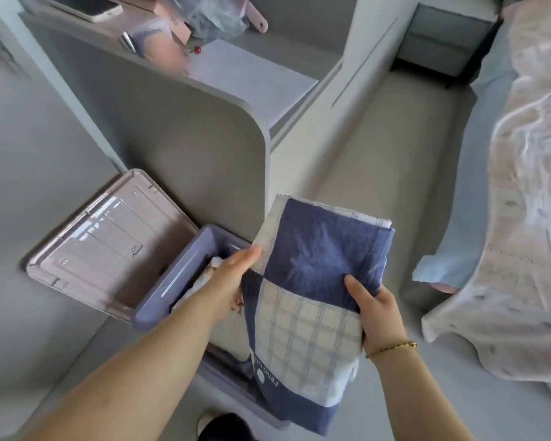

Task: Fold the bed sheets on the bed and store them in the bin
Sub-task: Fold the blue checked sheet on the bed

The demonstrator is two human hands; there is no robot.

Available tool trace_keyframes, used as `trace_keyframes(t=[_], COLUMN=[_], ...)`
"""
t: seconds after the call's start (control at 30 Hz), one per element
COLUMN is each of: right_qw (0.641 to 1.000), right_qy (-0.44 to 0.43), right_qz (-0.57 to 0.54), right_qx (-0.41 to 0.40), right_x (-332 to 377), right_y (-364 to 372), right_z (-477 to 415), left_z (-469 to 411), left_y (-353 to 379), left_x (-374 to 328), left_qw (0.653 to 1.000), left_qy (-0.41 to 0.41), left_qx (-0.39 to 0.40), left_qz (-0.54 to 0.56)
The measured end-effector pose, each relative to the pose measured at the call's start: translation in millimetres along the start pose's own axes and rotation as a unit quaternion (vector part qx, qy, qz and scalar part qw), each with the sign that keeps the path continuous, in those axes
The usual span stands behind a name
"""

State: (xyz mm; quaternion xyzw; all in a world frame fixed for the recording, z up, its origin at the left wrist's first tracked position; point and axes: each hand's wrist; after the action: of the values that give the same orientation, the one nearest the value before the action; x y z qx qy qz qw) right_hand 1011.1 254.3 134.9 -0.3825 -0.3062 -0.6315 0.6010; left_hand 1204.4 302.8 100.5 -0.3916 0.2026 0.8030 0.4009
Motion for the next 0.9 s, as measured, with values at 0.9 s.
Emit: trace_keyframes(t=[0.9], right_qw=[0.915], right_qy=[-0.117], right_qz=[0.346], right_qx=[-0.169], right_x=[-354.4], right_y=[52.4], right_z=[-194.8], left_z=[-261.8], left_y=[25.8], left_x=[419.3], left_qw=[0.954], left_qy=[0.053], left_qx=[0.102], left_qz=[-0.277])
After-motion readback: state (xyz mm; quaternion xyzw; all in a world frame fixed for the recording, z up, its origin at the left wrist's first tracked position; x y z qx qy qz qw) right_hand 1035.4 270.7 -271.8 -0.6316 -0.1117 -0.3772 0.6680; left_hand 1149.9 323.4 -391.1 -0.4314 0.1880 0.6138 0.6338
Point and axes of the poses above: each hand's wrist, its own z-axis away from the middle knuckle, its own y-axis out of the palm, x = y × z, and after that the axes turned 15 degrees about -x, right-handed
